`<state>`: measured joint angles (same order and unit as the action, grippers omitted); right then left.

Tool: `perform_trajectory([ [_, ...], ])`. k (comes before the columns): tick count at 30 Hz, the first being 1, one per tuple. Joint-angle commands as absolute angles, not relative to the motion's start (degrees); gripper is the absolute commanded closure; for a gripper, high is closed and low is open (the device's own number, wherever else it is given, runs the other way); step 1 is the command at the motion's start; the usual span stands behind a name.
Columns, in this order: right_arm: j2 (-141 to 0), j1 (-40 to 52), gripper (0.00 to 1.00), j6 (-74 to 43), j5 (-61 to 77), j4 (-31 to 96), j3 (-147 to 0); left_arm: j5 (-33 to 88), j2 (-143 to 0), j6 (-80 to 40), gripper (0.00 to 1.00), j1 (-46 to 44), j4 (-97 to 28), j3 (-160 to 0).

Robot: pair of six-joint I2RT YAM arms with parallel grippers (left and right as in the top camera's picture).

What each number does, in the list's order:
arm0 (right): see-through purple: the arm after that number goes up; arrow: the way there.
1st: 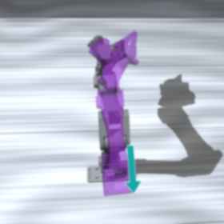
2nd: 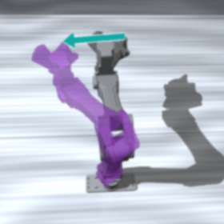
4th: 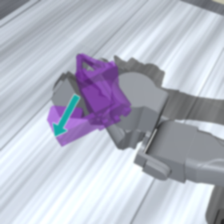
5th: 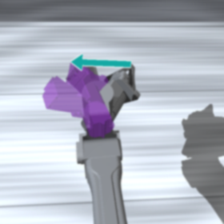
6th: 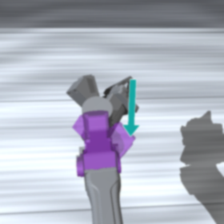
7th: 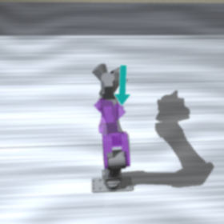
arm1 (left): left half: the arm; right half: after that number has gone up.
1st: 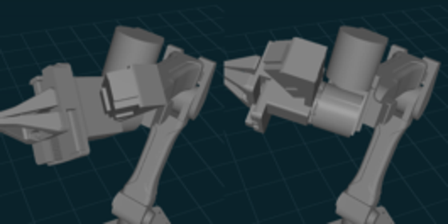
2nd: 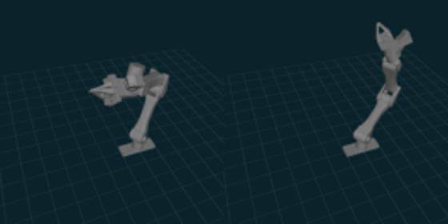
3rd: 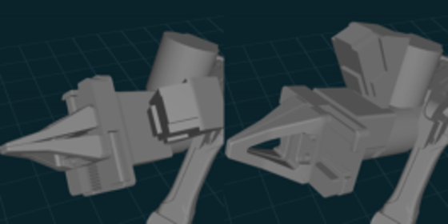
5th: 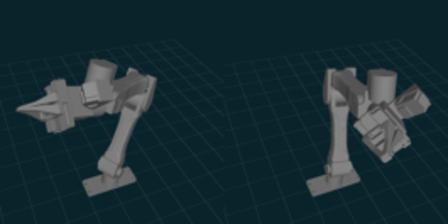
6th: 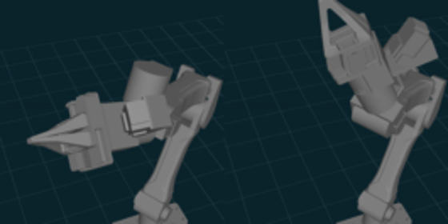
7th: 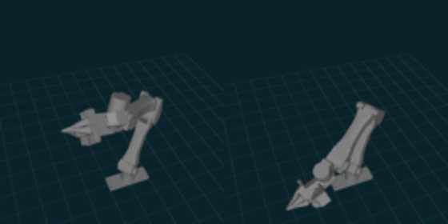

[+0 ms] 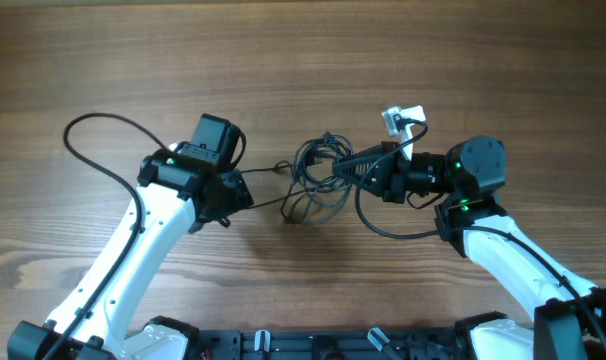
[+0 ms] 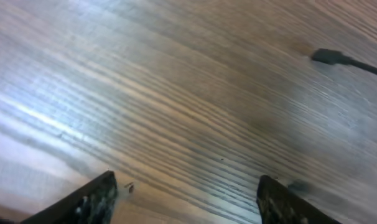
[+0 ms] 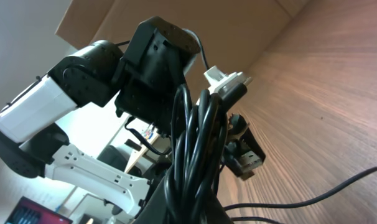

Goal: Untangle cables

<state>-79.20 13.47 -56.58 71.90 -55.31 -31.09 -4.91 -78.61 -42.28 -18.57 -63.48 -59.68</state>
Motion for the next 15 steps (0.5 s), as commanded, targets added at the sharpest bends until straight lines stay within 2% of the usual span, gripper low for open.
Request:
perform_trajectory([
  [1, -78.8, 12.3, 0.95, -57.2, 70.0, -56.4, -31.4, -14.3, -79.4, -55.5, 0.15, -13.6, -65.4, -59.1],
  [2, -78.8, 12.3, 0.95, -57.2, 70.1, -56.2, -31.4, -12.7, -79.4, -57.4, 0.07, -12.7, -64.6, -59.1],
  [4, -78.8, 12.3, 0.95, -57.2, 70.1, -54.5, -31.4, -4.3, -79.4, -57.7, 0.00, -11.4, -60.6, -59.1],
  [7, -78.8, 12.3, 0.95, -57.1, 70.3, -53.0, -31.4, 6.8, -79.4, -57.6, 0.00, -11.5, -54.7, -59.1],
  [12, -78.8, 12.4, 0.95, -57.0, 71.2, -53.0, -31.4, 17.7, -79.5, -56.5, 0.00, -13.2, -45.3, -59.1],
  [15, -78.8, 12.4, 0.95, -57.0, 72.4, -52.6, -31.4, 24.7, -79.5, -49.5, 0.00, -16.2, -36.1, -59.1],
])
